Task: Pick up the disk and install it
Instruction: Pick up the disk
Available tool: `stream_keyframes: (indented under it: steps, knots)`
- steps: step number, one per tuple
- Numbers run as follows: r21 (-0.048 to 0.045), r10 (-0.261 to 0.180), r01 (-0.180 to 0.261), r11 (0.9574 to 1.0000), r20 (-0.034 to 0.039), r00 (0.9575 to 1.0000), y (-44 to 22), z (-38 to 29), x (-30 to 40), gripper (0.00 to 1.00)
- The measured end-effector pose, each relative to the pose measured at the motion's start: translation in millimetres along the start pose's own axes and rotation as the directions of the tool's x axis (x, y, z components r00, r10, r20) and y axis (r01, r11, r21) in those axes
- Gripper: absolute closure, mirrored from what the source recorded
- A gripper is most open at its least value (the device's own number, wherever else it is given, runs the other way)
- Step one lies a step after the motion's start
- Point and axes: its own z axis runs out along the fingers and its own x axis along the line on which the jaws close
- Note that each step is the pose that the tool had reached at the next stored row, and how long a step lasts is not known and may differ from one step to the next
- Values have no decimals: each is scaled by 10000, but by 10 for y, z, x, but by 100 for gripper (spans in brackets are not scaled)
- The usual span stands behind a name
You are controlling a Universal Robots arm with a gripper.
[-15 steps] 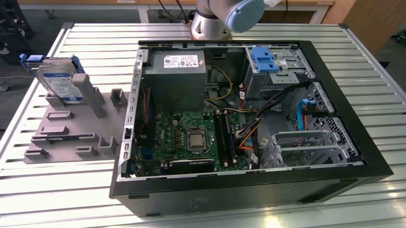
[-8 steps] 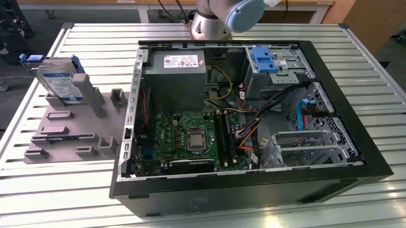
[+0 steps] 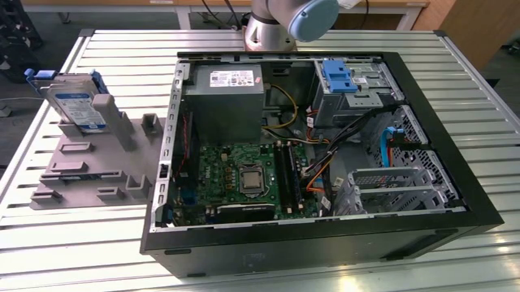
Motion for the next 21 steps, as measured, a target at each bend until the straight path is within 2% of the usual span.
stream_keyframes:
  steps: [21]
  knots:
    - [-1, 0, 0, 10000, 0, 10000, 50, 13, -6, 53]
